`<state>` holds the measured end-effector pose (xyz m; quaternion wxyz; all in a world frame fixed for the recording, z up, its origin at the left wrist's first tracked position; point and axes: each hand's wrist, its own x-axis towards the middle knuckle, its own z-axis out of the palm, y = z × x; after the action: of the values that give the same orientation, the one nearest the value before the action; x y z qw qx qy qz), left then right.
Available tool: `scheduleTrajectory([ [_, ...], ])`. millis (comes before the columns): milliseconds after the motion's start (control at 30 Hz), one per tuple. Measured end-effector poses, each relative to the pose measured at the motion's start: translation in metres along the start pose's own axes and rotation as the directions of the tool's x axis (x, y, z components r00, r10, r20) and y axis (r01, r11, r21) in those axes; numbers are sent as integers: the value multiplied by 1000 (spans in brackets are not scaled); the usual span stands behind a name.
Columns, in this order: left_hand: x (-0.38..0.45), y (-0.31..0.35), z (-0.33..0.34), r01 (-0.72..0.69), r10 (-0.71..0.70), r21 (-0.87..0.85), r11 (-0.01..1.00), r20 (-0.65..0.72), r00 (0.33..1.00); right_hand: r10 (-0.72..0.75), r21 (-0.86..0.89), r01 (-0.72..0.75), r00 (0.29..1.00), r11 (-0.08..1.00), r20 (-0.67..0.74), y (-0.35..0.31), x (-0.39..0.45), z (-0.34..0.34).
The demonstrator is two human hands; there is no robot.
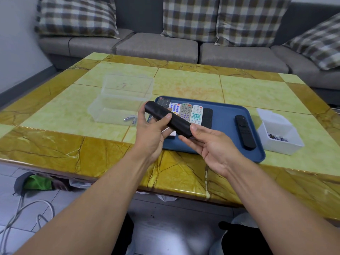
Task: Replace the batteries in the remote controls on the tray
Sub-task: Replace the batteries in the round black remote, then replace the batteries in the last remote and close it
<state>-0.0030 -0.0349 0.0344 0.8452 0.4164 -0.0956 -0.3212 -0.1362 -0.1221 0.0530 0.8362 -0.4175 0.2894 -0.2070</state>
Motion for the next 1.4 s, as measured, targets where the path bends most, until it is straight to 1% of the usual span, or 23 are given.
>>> scheduleTrajectory([
  [33, 0, -2, 1, -12, 13, 32, 999, -26, 1000, -58, -120, 52, 997, 991, -43, 2, 2, 0],
  [67, -1, -5, 3, -25, 29, 75, 997, -61, 998, -159, -338, 122, 984, 933, -84, 3, 5, -1],
  [100, -3, -8, 5, -33, 45, 120, 992, -98, 994, -291, -604, 185, 953, 775, -81, 6, 6, -2],
  [133, -4, -11, 10, -41, 61, 164, 986, -119, 991, -404, -808, 234, 915, 541, -6, 6, 6, -3],
  [200, -7, -18, 14, -55, 86, 241, 969, -120, 989, -477, -951, 285, 857, 122, 196, 11, 6, 1],
  [233, -7, -20, 18, -57, 87, 261, 964, -104, 991, -498, -961, 278, 832, -8, 245, 12, 5, 2],
  [267, -6, -21, 21, -53, 79, 269, 962, -86, 993, -526, -960, 268, 808, -77, 267, 11, 5, 2],
  [300, -4, -21, 23, -44, 67, 280, 959, -71, 995, -544, -961, 259, 795, -95, 268, 9, 7, 0],
  [333, -1, -22, 23, -37, 55, 300, 953, -51, 997, -554, -966, 252, 796, -63, 244, 5, 10, -2],
  [400, 1, -23, 23, -78, 72, 437, 896, 30, 997, -555, -978, 185, 826, 99, 100, -2, 19, -12],
  [433, 3, -25, 21, -147, 110, 583, 799, 98, 989, -549, -969, 137, 836, 207, 0, -6, 25, -20],
  [467, 5, -28, 16, -229, 143, 742, 630, 179, 973, -525, -933, 93, 844, 349, -112, -10, 31, -28],
  [533, 8, -37, 7, -360, 136, 917, 170, 340, 931, -409, -772, 20, 857, 635, -314, -17, 38, -45],
  [567, 8, -40, 2, -383, 89, 924, -11, 382, 920, -350, -705, -20, 858, 709, -377, -19, 42, -51],
  [600, 8, -43, 1, -385, 32, 914, -126, 391, 920, -308, -668, -62, 853, 741, -421, -22, 44, -57],
  [633, 8, -45, -2, -377, -18, 905, -196, 382, 924, -271, -640, -97, 850, 762, -452, -22, 46, -61],
  [733, 8, -51, -2, -369, -100, 887, -278, 356, 929, -238, -609, -127, 843, 783, -482, -25, 51, -63],
  [800, 8, -53, 0, -361, -122, 875, -323, 339, 933, -281, -675, -133, 839, 725, -467, -26, 55, -65],
  [933, 8, -54, 1, -357, -126, 861, -362, 334, 934, -377, -840, -157, 840, 520, -391, -24, 61, -69],
  [1133, 5, -52, 2, -360, -118, 871, -334, 340, 933, -414, -904, -178, 843, 389, -344, -24, 72, -79],
  [1233, 7, -52, 1, -364, -116, 876, -315, 345, 931, -500, -956, -195, 819, 217, -281, -28, 67, -85],
  [1300, 9, -51, -1, -366, -99, 889, -275, 353, 930, -568, -968, -244, 791, 50, -229, -36, 60, -90],
  [1400, 10, -49, -3, -381, -42, 903, -200, 380, 924, -542, -913, -342, 822, -222, -176, -41, 52, -98],
])
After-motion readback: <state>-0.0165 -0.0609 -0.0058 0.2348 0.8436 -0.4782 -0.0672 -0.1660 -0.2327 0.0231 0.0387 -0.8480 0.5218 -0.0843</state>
